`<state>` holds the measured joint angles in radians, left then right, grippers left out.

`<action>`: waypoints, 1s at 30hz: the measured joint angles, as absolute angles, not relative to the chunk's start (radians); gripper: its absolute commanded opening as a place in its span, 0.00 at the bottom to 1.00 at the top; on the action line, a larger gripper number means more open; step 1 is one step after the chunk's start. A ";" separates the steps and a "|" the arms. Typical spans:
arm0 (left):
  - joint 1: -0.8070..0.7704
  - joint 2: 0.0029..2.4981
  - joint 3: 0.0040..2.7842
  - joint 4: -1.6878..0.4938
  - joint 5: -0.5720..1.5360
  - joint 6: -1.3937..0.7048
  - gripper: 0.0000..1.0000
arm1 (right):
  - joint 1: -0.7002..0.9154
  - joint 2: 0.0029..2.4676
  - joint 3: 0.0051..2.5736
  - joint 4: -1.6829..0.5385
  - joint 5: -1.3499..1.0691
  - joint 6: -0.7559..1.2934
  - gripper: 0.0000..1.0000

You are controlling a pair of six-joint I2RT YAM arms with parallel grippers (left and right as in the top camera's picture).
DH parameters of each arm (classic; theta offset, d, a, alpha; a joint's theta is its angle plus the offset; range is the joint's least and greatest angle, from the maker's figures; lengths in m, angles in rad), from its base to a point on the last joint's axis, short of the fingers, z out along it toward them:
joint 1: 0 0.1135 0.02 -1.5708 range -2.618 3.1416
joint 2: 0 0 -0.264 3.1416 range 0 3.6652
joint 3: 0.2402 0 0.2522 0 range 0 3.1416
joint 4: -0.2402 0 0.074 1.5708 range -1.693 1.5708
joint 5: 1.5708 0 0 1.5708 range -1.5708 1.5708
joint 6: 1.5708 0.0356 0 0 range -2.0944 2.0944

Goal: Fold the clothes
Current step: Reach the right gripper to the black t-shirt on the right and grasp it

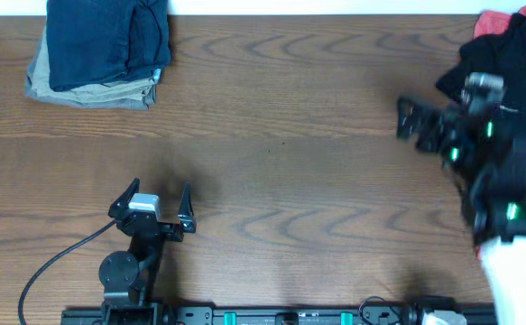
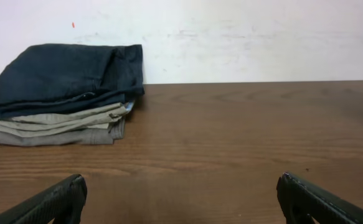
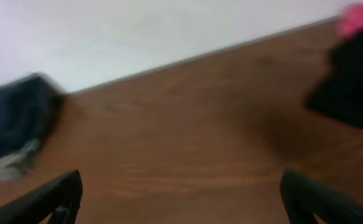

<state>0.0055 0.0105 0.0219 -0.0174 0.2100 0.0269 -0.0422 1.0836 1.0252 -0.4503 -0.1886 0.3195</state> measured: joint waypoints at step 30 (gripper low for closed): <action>0.006 0.010 0.022 -0.018 0.210 0.027 0.98 | -0.559 2.023 1.533 -0.458 -0.040 0.162 0.91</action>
